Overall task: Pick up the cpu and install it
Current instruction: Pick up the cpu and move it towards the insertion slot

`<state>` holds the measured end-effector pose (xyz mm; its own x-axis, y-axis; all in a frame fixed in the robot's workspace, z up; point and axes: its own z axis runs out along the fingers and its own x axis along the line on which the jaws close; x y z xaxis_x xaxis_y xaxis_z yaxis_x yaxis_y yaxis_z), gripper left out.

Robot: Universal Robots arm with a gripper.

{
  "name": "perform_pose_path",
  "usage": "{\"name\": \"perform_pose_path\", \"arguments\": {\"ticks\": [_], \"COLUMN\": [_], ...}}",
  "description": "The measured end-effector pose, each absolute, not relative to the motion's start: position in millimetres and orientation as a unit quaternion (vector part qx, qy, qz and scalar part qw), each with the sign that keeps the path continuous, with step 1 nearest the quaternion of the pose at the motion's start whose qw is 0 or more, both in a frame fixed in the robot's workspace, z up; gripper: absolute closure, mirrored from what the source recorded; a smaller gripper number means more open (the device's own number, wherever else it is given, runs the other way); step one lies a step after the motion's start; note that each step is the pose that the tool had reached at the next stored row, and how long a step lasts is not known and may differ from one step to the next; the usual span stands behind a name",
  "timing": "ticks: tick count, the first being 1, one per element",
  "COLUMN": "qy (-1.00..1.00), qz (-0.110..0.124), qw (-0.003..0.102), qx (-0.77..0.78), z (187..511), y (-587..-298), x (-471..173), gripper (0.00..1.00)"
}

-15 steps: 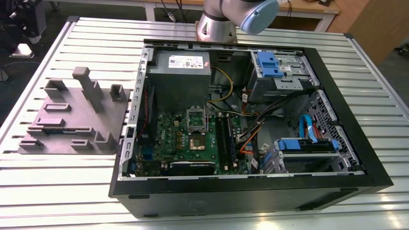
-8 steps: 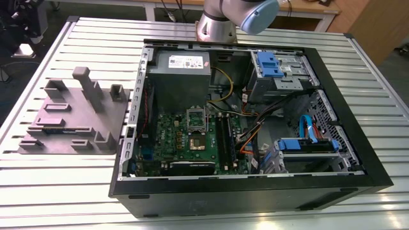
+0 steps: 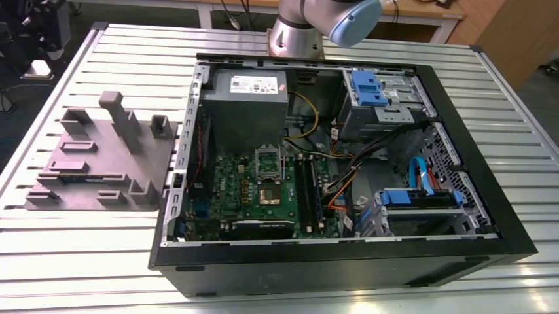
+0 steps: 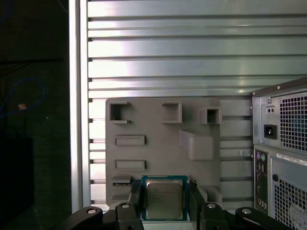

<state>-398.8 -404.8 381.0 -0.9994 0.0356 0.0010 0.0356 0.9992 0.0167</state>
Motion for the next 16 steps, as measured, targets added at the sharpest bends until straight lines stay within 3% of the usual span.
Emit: {"name": "perform_pose_path", "arguments": {"ticks": [16], "qy": [-1.000], "qz": [-0.008], "qw": [0.000], "qx": [-0.018], "z": [380.8], "y": [-404.8], "x": [-392.6], "gripper": [0.53]}}
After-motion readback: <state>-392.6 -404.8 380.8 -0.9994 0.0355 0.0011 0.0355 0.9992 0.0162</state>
